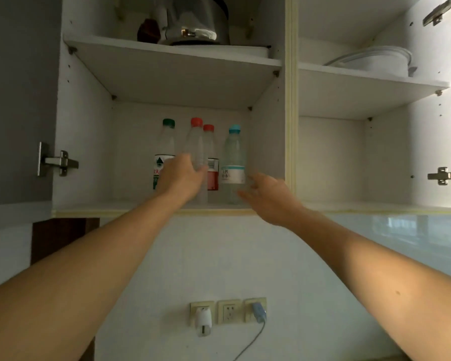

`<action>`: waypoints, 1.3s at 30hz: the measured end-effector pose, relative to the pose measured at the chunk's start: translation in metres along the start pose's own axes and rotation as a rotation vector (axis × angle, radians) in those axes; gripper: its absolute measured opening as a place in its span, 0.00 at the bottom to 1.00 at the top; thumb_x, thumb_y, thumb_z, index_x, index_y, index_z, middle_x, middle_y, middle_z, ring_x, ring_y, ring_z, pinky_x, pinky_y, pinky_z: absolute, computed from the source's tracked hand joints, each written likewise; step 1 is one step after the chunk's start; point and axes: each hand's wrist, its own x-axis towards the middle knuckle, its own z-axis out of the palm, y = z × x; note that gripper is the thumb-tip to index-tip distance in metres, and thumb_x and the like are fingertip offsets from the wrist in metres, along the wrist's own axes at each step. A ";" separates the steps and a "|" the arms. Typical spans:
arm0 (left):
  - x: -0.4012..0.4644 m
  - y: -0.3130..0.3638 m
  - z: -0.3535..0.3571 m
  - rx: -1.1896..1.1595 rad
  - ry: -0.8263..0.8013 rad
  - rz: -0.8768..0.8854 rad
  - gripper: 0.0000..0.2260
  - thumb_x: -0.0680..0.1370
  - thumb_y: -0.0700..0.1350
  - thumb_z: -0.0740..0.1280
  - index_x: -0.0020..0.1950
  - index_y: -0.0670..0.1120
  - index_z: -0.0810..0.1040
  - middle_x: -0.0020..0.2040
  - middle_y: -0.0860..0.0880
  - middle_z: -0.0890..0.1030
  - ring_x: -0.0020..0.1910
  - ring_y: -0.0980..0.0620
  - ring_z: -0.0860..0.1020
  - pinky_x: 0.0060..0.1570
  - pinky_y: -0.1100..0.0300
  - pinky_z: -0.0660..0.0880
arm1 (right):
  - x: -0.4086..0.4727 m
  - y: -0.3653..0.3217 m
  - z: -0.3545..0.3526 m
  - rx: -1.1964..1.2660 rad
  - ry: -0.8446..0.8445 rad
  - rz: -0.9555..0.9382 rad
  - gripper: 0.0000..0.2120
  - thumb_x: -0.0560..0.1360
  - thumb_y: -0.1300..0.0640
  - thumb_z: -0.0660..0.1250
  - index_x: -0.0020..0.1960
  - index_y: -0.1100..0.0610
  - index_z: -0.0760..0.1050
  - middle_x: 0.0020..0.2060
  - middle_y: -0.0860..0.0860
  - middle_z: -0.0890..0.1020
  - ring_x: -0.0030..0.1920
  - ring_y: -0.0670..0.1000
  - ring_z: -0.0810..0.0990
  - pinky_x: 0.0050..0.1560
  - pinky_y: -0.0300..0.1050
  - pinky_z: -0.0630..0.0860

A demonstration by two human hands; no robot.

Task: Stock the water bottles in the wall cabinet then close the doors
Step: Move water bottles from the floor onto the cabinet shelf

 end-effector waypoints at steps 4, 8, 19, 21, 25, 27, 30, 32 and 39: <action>-0.054 0.036 -0.015 -0.192 -0.044 0.122 0.09 0.83 0.50 0.63 0.52 0.46 0.80 0.45 0.51 0.83 0.37 0.56 0.78 0.35 0.61 0.71 | -0.063 0.001 -0.023 -0.043 0.019 -0.070 0.17 0.83 0.48 0.60 0.54 0.59 0.81 0.50 0.53 0.84 0.52 0.56 0.80 0.53 0.51 0.78; -0.128 0.049 -0.010 -0.344 -0.056 0.137 0.12 0.84 0.49 0.63 0.46 0.45 0.80 0.37 0.51 0.83 0.30 0.62 0.77 0.33 0.64 0.70 | -0.124 0.014 -0.027 0.030 0.078 -0.026 0.19 0.82 0.48 0.60 0.44 0.61 0.80 0.39 0.54 0.84 0.43 0.57 0.80 0.45 0.53 0.76; -0.318 0.030 0.029 -0.574 -0.345 -0.134 0.14 0.83 0.52 0.64 0.41 0.48 0.81 0.25 0.61 0.75 0.25 0.63 0.70 0.30 0.65 0.67 | -0.322 0.050 -0.018 -0.013 -0.009 0.259 0.31 0.83 0.48 0.61 0.26 0.58 0.57 0.19 0.52 0.60 0.24 0.51 0.59 0.33 0.52 0.62; -0.363 0.027 0.045 -0.621 -0.433 -0.177 0.14 0.83 0.52 0.63 0.42 0.49 0.81 0.25 0.61 0.74 0.24 0.63 0.69 0.28 0.67 0.67 | -0.364 0.054 -0.008 0.024 -0.035 0.338 0.32 0.82 0.48 0.62 0.24 0.57 0.56 0.17 0.49 0.60 0.21 0.49 0.59 0.30 0.49 0.62; -0.462 0.017 0.074 -0.710 -0.638 -0.296 0.14 0.84 0.54 0.62 0.45 0.48 0.82 0.24 0.62 0.74 0.23 0.64 0.69 0.30 0.70 0.67 | -0.453 0.062 0.025 0.087 -0.149 0.555 0.30 0.82 0.46 0.63 0.25 0.55 0.59 0.18 0.46 0.60 0.21 0.46 0.58 0.25 0.40 0.58; -0.506 0.016 0.084 -0.732 -0.756 -0.340 0.15 0.83 0.55 0.62 0.46 0.48 0.82 0.27 0.59 0.76 0.24 0.63 0.70 0.28 0.70 0.67 | -0.496 0.068 0.037 0.137 -0.205 0.612 0.28 0.82 0.49 0.64 0.27 0.56 0.59 0.21 0.48 0.60 0.23 0.46 0.57 0.28 0.45 0.59; -0.573 0.016 0.091 -0.746 -0.970 -0.383 0.15 0.83 0.54 0.63 0.45 0.46 0.82 0.29 0.52 0.76 0.23 0.60 0.69 0.26 0.69 0.65 | -0.563 0.080 0.045 0.198 -0.379 0.666 0.24 0.80 0.53 0.66 0.30 0.60 0.64 0.24 0.48 0.65 0.25 0.45 0.62 0.31 0.43 0.62; -0.617 0.011 0.096 -0.706 -1.118 -0.384 0.15 0.83 0.53 0.63 0.45 0.46 0.82 0.29 0.53 0.76 0.23 0.60 0.71 0.27 0.68 0.66 | -0.607 0.093 0.049 0.206 -0.497 0.765 0.19 0.79 0.52 0.68 0.33 0.58 0.71 0.26 0.45 0.70 0.27 0.43 0.67 0.32 0.38 0.66; -0.756 -0.021 0.137 -0.501 -1.311 -0.569 0.10 0.83 0.52 0.65 0.44 0.51 0.81 0.27 0.56 0.78 0.22 0.62 0.72 0.24 0.67 0.67 | -0.738 0.155 0.089 0.459 -0.500 1.189 0.06 0.80 0.53 0.66 0.46 0.52 0.80 0.39 0.50 0.84 0.39 0.48 0.81 0.40 0.40 0.76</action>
